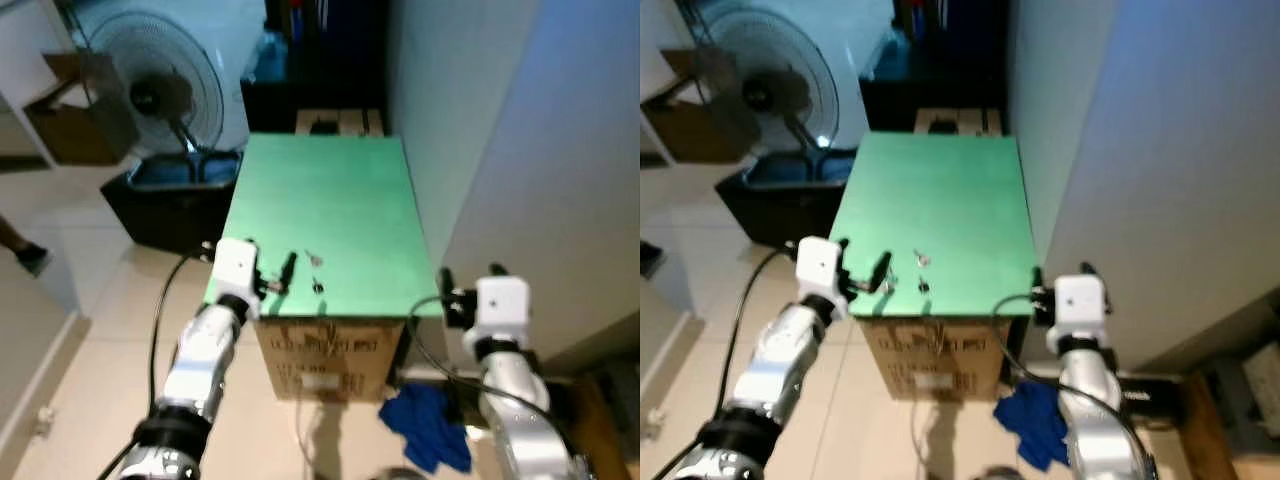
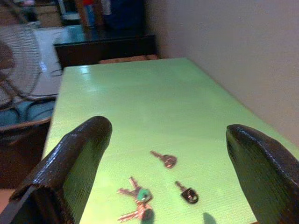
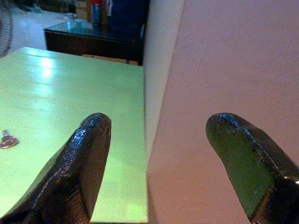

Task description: Hang keys on a hook

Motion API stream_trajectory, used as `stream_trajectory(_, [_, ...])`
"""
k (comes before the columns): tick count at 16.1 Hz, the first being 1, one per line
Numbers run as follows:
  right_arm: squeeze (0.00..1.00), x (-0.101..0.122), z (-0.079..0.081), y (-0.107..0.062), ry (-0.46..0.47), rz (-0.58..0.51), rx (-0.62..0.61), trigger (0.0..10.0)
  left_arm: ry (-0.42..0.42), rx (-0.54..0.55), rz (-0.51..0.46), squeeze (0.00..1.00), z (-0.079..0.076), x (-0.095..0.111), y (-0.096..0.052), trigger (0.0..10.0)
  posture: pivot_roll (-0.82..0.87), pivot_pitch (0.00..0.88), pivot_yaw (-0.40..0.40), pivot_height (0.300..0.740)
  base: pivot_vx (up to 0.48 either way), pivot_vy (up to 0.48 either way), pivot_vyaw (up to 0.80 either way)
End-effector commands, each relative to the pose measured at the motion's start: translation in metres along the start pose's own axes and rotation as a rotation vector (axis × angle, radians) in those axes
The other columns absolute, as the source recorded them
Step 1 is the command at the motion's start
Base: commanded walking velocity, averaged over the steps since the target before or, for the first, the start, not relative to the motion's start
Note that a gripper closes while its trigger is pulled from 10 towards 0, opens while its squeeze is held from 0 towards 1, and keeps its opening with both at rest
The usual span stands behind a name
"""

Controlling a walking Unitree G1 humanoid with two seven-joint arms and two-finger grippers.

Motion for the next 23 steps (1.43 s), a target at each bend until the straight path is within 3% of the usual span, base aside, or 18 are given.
stream_trajectory(1, [0.0, -0.002, 0.004, -0.004, -0.005, 0.01, 0.009, 10.0, 0.001, 0.017, 0.012, 0.0, 0.004, -0.001, 0.0, 10.0, -0.22, 0.0, 0.085, 0.74, 0.0, 0.0, 0.0])
stream_trajectory(3, [0.0, -0.004, 0.008, -0.006, -0.001, 0.019, 0.017, 10.0, 0.0, 0.007, 0.015, 0.0, 0.002, 0.0, 0.002, 10.0, -0.23, 0.0, 0.09, 0.74, 0.0, 0.0, 0.0])
stream_trajectory(14, [0.0, -0.013, 0.017, -0.011, 0.0, 0.058, 0.047, 10.0, -0.009, -0.012, 0.024, 0.0, -0.006, -0.003, -0.001, 10.0, -0.22, 0.0, 0.096, 0.74, 0.475, 0.0, 0.0])
stream_trajectory(18, [0.0, -0.013, 0.022, -0.012, 0.004, 0.063, 0.06, 10.0, 0.048, -0.02, 0.026, 0.0, -0.008, -0.003, -0.001, 10.0, -0.22, 0.0, 0.104, 0.74, 0.436, 0.0, 0.0])
stream_trajectory(20, [0.0, -0.007, 0.029, -0.008, 0.019, 0.057, 0.075, 10.0, 0.032, -0.022, 0.037, 0.0, -0.007, -0.004, -0.002, 10.0, -0.22, 0.0, 0.11, 0.74, 0.0, 0.0, 0.0])
stream_trajectory(23, [0.0, 0.03, 0.067, 0.011, 0.018, -0.04, 0.214, 10.0, 0.065, -0.039, 0.043, 0.0, -0.004, -0.004, -0.007, 10.0, -0.19, 0.0, 0.138, 0.74, 0.0, 0.0, 0.0])
Point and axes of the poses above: a point about 5 cm out from each wrist's last joint towards the gripper, its own y axis pointing out of the wrist towards the gripper, its own x axis along the axis of the wrist's last joint, z = x × y, the point moved 5 cm from there along y, pointing out of the wrist towards the gripper, and after that the axes turned 3 degrees about -y, right-handed, at the moved point
